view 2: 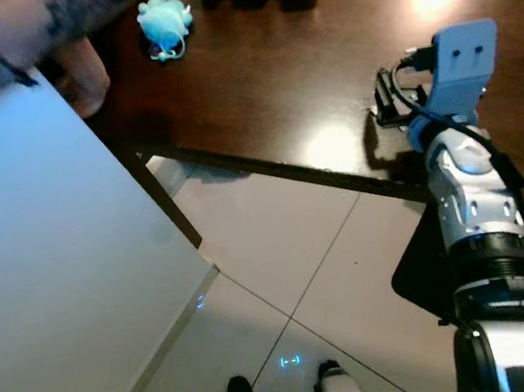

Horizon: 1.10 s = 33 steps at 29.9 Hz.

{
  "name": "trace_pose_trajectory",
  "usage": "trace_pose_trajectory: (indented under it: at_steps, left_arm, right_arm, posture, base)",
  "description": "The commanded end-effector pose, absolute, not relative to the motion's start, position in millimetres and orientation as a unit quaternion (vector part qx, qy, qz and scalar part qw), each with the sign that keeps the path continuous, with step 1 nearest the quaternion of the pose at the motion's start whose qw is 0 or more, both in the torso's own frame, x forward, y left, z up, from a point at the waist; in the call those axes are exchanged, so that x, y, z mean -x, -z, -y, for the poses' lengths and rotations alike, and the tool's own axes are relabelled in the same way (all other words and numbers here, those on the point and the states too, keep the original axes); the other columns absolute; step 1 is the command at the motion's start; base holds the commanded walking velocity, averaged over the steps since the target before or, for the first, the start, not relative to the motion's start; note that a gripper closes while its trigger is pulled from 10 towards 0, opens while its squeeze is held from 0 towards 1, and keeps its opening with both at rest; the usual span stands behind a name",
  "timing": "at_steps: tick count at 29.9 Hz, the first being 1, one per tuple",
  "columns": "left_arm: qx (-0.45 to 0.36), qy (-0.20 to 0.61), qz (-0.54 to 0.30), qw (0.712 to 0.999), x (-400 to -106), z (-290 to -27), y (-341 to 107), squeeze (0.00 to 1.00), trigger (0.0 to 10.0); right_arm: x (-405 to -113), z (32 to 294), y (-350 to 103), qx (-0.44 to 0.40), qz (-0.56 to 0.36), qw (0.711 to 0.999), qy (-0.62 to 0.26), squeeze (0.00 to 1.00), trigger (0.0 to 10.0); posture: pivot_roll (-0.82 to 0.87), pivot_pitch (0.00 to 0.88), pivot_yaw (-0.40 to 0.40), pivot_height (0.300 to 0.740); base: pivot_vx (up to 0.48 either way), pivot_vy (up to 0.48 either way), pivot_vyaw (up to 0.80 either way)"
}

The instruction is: Hang keys on a hook

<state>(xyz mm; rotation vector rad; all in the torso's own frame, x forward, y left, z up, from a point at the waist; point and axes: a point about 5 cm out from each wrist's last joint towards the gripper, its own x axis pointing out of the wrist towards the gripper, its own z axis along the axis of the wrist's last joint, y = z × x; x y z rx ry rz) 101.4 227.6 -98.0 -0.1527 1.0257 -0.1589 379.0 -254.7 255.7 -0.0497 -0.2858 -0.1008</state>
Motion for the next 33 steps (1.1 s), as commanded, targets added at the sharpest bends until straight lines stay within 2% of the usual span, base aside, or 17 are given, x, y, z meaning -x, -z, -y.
trace_pose_trajectory:
  at_steps: [1,7,8,11,12,16,26,31,32,33]
  left_arm:
    - [0.069,0.074,-0.514,0.851,-82.8,-231.6,101.6,0.0,10.0]
    - [0.072,0.08,-0.508,0.855,-85.5,-229.4,101.0,0.0,10.0]
    - [0.072,0.081,-0.507,0.855,-85.3,-229.4,101.0,0.0,10.0]
    - [0.073,0.083,-0.507,0.855,-85.1,-229.3,100.9,0.0,10.0]
    - [0.073,0.084,-0.507,0.855,-85.2,-229.1,100.9,0.0,10.0]
    - [0.074,0.084,-0.507,0.855,-85.9,-228.0,101.0,0.0,10.0]
    - [0.077,0.085,-0.503,0.856,-89.9,-224.5,101.1,0.0,10.0]
    - [0.079,0.086,-0.501,0.858,-93.8,-221.8,101.0,0.0,10.0]
    - [0.079,0.087,-0.5,0.858,-95.1,-221.0,100.9,0.0,10.0]
    - [0.079,0.087,-0.499,0.859,-95.9,-220.5,100.9,0.0,10.0]
  right_arm:
    - [-382.0,248.8,-243.0,0.024,0.115,0.992,0.038,0.0,10.0]
    - [-388.1,238.6,-224.2,0.027,0.05,0.998,0.025,0.0,10.0]
    - [-387.7,240.2,-218.5,0.028,0.03,0.999,0.032,0.0,3.8]
    - [-387.2,242.3,-213.4,0.027,0.011,0.999,0.038,0.0,3.8]
    - [-386.2,245.1,-208.0,0.025,-0.009,0.999,0.043,0.0,0.4]
    - [-383.8,251.8,-200.5,0.018,-0.039,0.998,0.054,0.0,0.0]
    - [-381.8,259.4,-198.9,0.015,-0.051,0.996,0.071,0.0,0.0]
    - [-381.7,258.1,-207.7,0.018,-0.028,0.997,0.065,0.0,0.2]
    - [-381.6,256.4,-211.1,0.021,-0.019,0.998,0.06,0.0,3.1]
    - [-381.5,255.1,-213.3,0.023,-0.012,0.998,0.056,0.0,3.1]
  posture:
    - [-0.08,0.34,0.167,0.74]
    - [-0.08,0.347,0.167,0.74]
    - [-0.08,0.346,0.167,0.74]
    - [-0.08,0.348,0.166,0.74]
    - [-0.09,0.345,0.165,0.74]
    - [-0.09,0.341,0.162,0.74]
    - [-0.1,0.326,0.158,0.74]
    - [-0.1,0.311,0.156,0.74]
    - [-0.11,0.309,0.155,0.74]
    - [-0.11,0.308,0.155,0.74]
  base:
    - [0.0,0.0,0.0]
    - [0.0,0.0,0.0]
    - [0.0,0.0,0.0]
    - [0.0,0.0,0.0]
    - [0.0,0.0,0.0]
    - [0.0,0.0,0.0]
    - [0.0,0.0,0.0]
    - [0.0,0.0,0.0]
    - [0.0,0.0,0.0]
    - [0.0,0.0,0.0]
